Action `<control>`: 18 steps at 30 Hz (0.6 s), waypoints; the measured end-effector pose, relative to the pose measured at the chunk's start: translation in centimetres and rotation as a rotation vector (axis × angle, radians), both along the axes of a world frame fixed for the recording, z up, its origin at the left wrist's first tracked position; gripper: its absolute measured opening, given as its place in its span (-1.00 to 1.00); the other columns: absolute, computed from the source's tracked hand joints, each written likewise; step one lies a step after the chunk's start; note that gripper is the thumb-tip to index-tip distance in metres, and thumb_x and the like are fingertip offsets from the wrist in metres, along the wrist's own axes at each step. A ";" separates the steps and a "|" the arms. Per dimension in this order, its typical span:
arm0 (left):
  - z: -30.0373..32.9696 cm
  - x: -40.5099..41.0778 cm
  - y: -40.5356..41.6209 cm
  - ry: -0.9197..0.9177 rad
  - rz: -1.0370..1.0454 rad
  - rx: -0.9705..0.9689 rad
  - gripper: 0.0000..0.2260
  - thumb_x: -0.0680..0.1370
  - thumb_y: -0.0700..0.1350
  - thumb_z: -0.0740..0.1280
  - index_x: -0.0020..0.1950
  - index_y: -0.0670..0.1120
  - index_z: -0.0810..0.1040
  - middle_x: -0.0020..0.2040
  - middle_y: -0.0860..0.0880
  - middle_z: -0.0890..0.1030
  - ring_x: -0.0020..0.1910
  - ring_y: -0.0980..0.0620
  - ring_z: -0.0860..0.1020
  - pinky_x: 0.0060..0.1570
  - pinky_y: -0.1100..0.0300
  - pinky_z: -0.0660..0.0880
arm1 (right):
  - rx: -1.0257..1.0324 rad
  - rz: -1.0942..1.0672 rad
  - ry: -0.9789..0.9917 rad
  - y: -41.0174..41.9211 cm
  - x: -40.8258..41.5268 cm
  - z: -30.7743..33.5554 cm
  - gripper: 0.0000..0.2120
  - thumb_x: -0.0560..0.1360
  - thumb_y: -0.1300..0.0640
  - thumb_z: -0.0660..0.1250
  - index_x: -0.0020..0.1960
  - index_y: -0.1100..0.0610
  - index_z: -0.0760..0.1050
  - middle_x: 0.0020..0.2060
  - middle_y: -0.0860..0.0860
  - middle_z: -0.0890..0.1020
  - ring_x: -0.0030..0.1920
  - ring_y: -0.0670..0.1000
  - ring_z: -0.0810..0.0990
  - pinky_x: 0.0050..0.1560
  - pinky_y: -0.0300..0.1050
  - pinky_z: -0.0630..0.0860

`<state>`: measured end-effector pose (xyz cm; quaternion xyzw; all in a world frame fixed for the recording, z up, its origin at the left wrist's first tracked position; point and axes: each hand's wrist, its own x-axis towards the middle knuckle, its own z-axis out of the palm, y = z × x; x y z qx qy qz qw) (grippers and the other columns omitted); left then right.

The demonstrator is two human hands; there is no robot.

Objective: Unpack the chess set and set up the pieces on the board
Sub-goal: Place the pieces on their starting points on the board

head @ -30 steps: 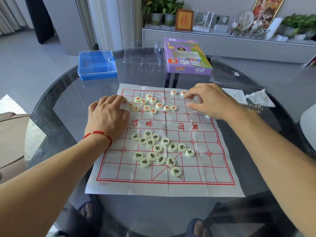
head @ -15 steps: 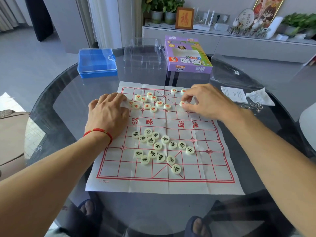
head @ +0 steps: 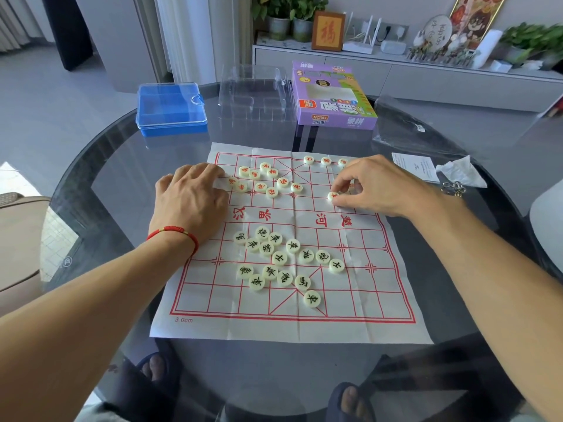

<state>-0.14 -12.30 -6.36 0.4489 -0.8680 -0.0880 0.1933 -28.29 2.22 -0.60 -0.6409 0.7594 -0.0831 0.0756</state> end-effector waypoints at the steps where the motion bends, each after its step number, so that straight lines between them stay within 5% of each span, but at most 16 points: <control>1: 0.0 0.0 0.0 -0.001 0.002 0.001 -0.69 0.63 0.03 0.16 0.36 0.10 0.44 0.45 0.02 0.45 0.45 -0.09 0.34 0.46 -0.17 0.13 | -0.006 0.005 0.004 0.0 0.1 -0.1 -0.76 0.52 -0.11 0.46 0.10 -0.02 0.70 0.04 -0.12 0.64 -0.13 -0.16 0.53 -0.18 -0.20 0.43; 13: 0.1 0.0 0.1 -0.001 0.005 -0.004 -0.70 0.62 0.02 0.16 0.34 0.09 0.45 0.44 0.01 0.46 0.43 -0.10 0.35 0.45 -0.16 0.14 | -0.091 0.032 0.031 0.0 0.7 0.3 -0.69 0.52 -0.11 0.46 0.19 0.02 0.64 -0.01 -0.13 0.58 -0.21 -0.23 0.44 -0.19 -0.22 0.35; 18: 0.1 0.0 0.1 -0.003 0.000 -0.002 -0.71 0.62 0.02 0.16 0.34 0.09 0.46 0.43 0.01 0.47 0.42 -0.11 0.37 0.46 -0.17 0.17 | -0.160 0.064 0.098 -1.4 2.8 -0.6 -0.70 0.55 -0.16 0.40 0.15 0.01 0.63 -0.04 -0.11 0.60 -0.10 -0.05 0.54 -0.05 -0.07 0.49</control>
